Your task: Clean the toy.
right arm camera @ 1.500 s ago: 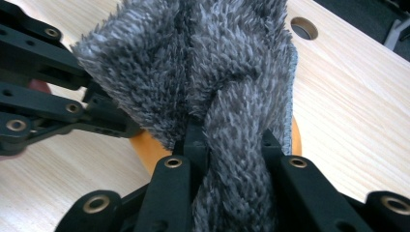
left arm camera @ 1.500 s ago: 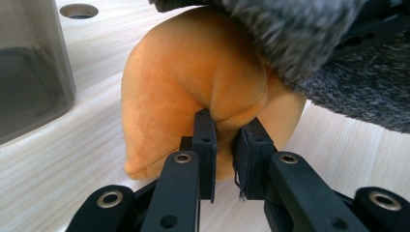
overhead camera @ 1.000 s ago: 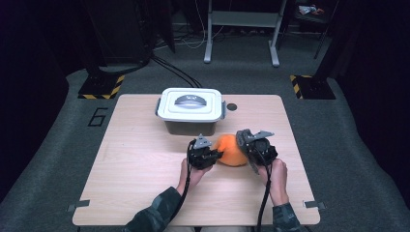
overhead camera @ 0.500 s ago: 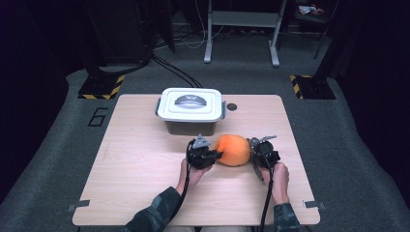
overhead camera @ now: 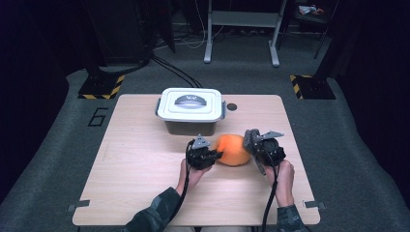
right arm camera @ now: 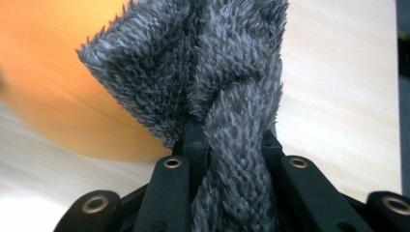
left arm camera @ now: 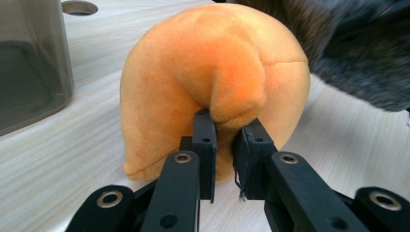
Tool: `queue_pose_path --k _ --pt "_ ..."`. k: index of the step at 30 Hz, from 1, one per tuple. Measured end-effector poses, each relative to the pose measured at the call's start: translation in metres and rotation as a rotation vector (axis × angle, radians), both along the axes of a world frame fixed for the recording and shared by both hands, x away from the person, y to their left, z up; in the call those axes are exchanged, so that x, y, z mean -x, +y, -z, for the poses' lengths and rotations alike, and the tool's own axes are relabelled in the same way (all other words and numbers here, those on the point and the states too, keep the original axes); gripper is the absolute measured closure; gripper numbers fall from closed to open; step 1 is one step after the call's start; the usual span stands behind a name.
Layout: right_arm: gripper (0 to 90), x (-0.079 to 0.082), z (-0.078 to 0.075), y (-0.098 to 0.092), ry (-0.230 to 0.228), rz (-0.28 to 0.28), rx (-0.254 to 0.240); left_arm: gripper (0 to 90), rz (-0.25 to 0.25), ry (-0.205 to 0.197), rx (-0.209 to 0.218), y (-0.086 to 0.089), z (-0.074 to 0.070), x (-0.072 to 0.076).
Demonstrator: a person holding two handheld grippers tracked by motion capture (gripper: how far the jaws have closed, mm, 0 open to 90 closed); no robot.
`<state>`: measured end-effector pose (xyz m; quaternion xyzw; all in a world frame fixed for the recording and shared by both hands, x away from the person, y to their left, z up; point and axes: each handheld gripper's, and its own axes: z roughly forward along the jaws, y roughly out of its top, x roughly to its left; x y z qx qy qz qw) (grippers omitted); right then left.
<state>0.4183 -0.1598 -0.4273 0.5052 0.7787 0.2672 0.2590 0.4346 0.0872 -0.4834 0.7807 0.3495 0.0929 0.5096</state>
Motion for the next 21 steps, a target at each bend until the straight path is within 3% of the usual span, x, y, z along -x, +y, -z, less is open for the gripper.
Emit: queue_pose_path --k 4,9,11,13,21 --pt "73.3 0.009 -0.017 0.027 -0.051 -0.076 0.023 80.0 0.002 -0.003 -0.005 0.0 0.0 0.0" --pt "73.2 0.013 -0.023 0.058 -0.06 -0.189 0.03 79.9 0.002 -0.003 -0.001 0.0 0.0 0.001" --pt "73.4 0.01 -0.018 0.067 -0.058 -0.19 0.068 79.9 0.006 0.0 -0.008 0.001 0.0 0.0" --pt "73.4 0.008 -0.014 0.066 -0.054 -0.181 0.059 79.9 0.003 0.005 0.003 0.001 0.001 0.0" --pt "73.3 0.006 -0.003 0.033 -0.025 -0.096 0.043 79.9 0.002 0.008 0.009 0.002 0.002 0.0"
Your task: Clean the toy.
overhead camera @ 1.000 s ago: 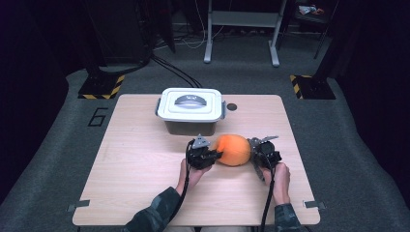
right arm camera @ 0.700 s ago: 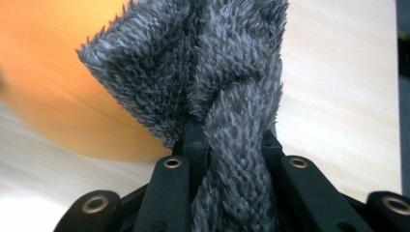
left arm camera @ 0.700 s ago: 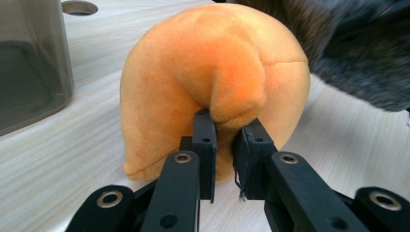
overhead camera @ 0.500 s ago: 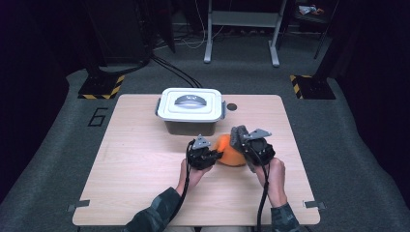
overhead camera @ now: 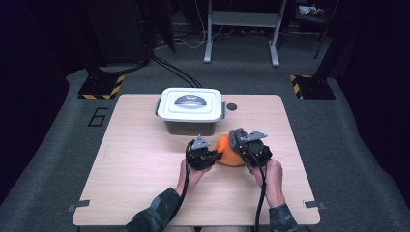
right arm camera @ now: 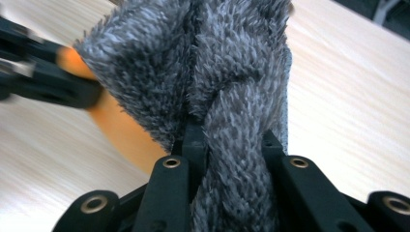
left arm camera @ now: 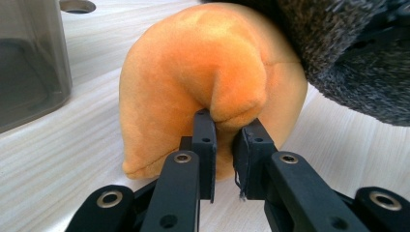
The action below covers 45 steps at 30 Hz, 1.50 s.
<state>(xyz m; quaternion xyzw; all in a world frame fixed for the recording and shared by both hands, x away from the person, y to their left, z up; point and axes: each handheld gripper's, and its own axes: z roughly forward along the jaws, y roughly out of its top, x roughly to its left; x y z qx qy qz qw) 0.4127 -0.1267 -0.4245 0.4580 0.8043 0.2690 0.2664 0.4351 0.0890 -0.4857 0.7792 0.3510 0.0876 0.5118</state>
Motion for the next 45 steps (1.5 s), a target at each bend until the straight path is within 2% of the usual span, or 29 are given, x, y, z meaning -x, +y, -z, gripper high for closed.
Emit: queue_pose_path --k 8,11,17,19,21,23,25,28,30,32,34,36,37,40,41,45 --pt "73.4 -0.011 0.028 -0.03 0.07 0.09 -0.023 79.9 0.001 -0.003 -0.008 -0.001 0.0 0.0" --pt "73.4 -0.017 0.039 -0.036 0.102 0.115 -0.011 79.8 0.001 -0.002 -0.008 -0.001 0.0 0.0" --pt "73.2 -0.028 0.064 -0.044 0.184 0.131 -0.001 79.8 0.0 0.0 -0.005 0.0 0.0 0.0" --pt "73.2 -0.029 0.067 -0.045 0.193 0.136 -0.007 79.8 0.005 -0.004 -0.012 0.001 0.0 -0.001" --pt "73.2 -0.028 0.063 -0.045 0.2 0.151 -0.004 79.7 -0.002 0.002 -0.003 0.001 0.0 0.0" --pt "73.2 -0.025 0.054 -0.047 0.178 0.159 0.001 79.6 -0.004 0.003 0.0 0.003 0.001 -0.001" --pt "73.2 -0.02 0.04 -0.048 0.137 0.153 0.003 79.6 -0.003 0.003 -0.002 0.003 0.001 -0.001" --pt "73.2 -0.009 0.016 -0.039 0.056 0.127 -0.001 79.5 -0.005 0.001 -0.004 0.003 0.0 -0.001" --pt "73.3 0.0 0.001 -0.028 0.023 0.081 -0.006 79.3 -0.007 -0.001 -0.002 0.002 0.0 -0.001" --pt "73.3 0.005 -0.006 -0.014 0.013 0.038 -0.002 79.0 -0.007 -0.003 -0.001 0.003 0.0 -0.002" --pt "73.3 0.003 -0.005 -0.003 0.025 0.005 0.016 77.5 -0.007 0.0 -0.001 0.003 0.0 -0.002" --pt "73.5 -0.002 0.0 0.002 0.039 0.005 0.028 71.8 -0.017 -0.009 0.003 0.004 0.0 -0.001" --pt "73.6 -0.004 0.002 0.002 0.038 0.01 0.018 67.3 -0.022 -0.016 -0.002 0.004 0.0 -0.001" --pt "73.6 -0.009 0.004 -0.002 0.031 0.012 0.001 49.2 -0.025 -0.04 -0.052 0.005 0.002 0.001" --pt "73.6 -0.009 0.004 -0.003 0.032 0.014 -0.003 44.9 -0.028 -0.063 -0.081 0.004 0.003 0.001" --pt "73.6 -0.012 0.005 -0.007 0.036 0.012 -0.012 39.0 -0.014 -0.078 -0.105 -0.002 0.009 0.0"
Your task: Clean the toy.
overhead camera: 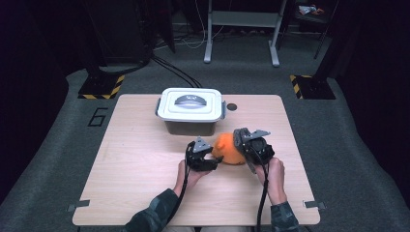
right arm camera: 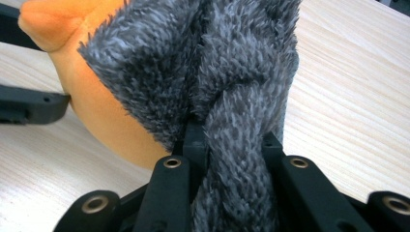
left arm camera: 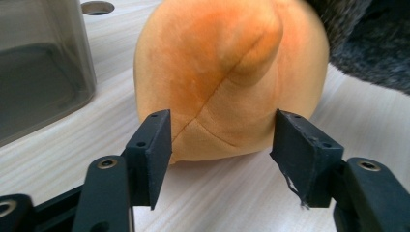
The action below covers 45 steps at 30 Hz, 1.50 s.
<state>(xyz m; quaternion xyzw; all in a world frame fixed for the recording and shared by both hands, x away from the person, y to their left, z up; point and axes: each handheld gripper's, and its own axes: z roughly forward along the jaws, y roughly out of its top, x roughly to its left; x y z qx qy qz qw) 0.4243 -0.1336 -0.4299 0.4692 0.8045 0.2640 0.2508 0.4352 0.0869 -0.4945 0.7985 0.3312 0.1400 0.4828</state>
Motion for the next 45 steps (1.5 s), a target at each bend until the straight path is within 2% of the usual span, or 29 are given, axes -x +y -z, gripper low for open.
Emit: queue_pose_path --k 3,5,8,10,12,15,18,21,23,25,28,30,31,36,38,45 --pt "73.7 -0.001 0.001 -0.001 -0.006 -0.004 0.002 42.6 0.012 -0.037 -0.021 -0.006 0.0 0.0" --pt "73.7 -0.001 0.001 -0.001 -0.005 0.002 0.008 51.3 0.012 -0.055 -0.026 -0.008 0.001 0.0" --pt "73.7 0.0 0.001 -0.003 -0.003 0.006 -0.003 67.0 0.009 -0.049 -0.022 -0.009 0.002 -0.002" --pt "73.7 0.0 0.001 -0.004 -0.019 0.002 -0.011 75.9 0.002 -0.038 -0.007 -0.009 0.002 -0.003" --pt "73.7 0.001 -0.001 -0.005 -0.02 0.014 -0.017 80.5 0.011 -0.029 -0.003 -0.008 0.0 -0.002" --pt "73.6 0.006 -0.007 -0.008 -0.036 0.018 -0.023 82.3 0.027 -0.015 0.007 -0.007 -0.003 0.0" --pt "73.6 0.014 -0.018 -0.007 -0.059 0.011 -0.025 83.2 0.034 0.008 0.038 -0.006 -0.008 0.002" --pt "73.6 0.021 -0.028 0.0 -0.077 -0.018 -0.019 83.4 0.043 0.024 0.071 -0.004 -0.014 0.005" --pt "73.6 0.025 -0.033 0.008 -0.089 -0.048 -0.024 83.5 0.051 0.05 0.094 -0.003 -0.018 0.007" --pt "73.6 0.025 -0.035 0.017 -0.084 -0.073 -0.012 83.4 0.054 0.068 0.111 -0.004 -0.02 0.009" --pt "73.6 0.02 -0.028 0.027 -0.076 -0.072 0.03 83.3 0.046 0.088 0.11 -0.004 -0.017 0.007" --pt "73.6 0.016 -0.024 0.028 -0.073 -0.076 0.031 83.2 0.049 0.092 0.099 -0.001 -0.014 0.004" --pt "73.6 0.014 -0.022 0.027 -0.067 -0.072 0.027 83.2 0.042 0.104 0.112 -0.002 -0.013 0.003" --pt "73.6 0.009 -0.015 0.014 -0.045 -0.044 0.002 82.9 0.035 0.103 0.111 0.0 -0.01 0.002" --pt "73.6 0.008 -0.012 0.008 -0.03 -0.023 0.007 82.8 0.03 0.107 0.117 0.0 -0.009 0.001" --pt "73.6 0.0 0.007 -0.015 0.018 0.032 -0.018 82.6 0.037 0.109 0.116 0.0 -0.007 0.0"
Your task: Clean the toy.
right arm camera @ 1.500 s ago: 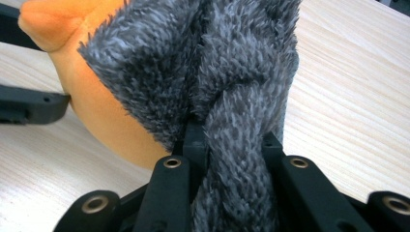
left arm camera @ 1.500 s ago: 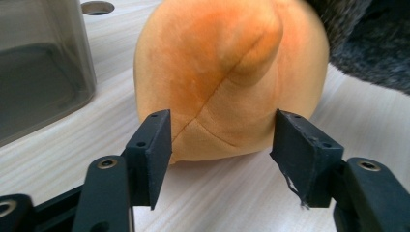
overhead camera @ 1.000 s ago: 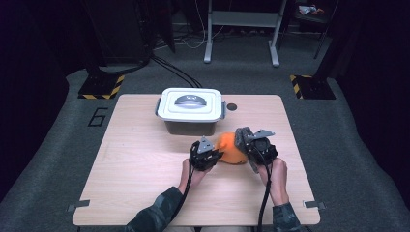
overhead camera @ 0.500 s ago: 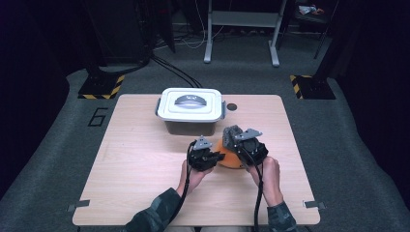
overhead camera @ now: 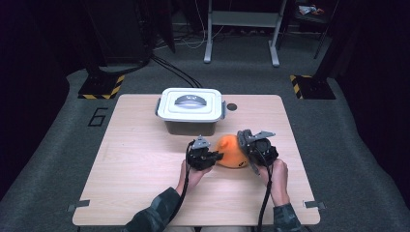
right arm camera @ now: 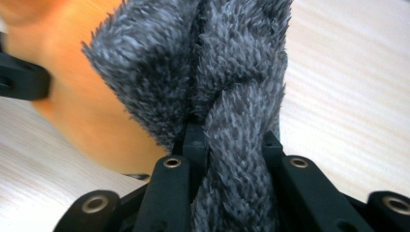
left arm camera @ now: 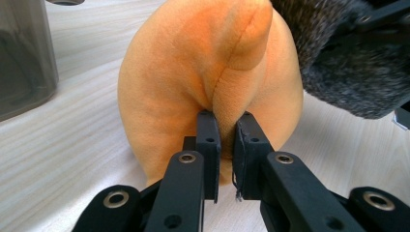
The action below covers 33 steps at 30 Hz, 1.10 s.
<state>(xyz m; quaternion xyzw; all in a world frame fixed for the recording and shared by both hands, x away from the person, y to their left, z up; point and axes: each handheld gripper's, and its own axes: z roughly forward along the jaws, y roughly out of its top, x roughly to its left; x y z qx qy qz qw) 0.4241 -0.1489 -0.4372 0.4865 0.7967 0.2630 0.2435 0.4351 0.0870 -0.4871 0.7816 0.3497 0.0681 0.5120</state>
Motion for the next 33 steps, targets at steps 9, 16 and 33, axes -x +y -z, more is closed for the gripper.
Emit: queue_pose_path --k 9,16,33 --pt "73.6 -0.012 0.032 -0.02 0.11 0.071 0.011 82.5 -0.007 0.003 0.005 0.001 0.002 -0.001" --pt "73.6 -0.017 0.041 -0.029 0.148 0.098 0.017 82.1 -0.016 -0.003 0.004 0.004 0.002 -0.003" --pt "74.8 -0.003 -0.012 0.021 0.009 -0.04 0.043 70.6 -0.008 -0.004 0.024 0.004 0.001 -0.005"
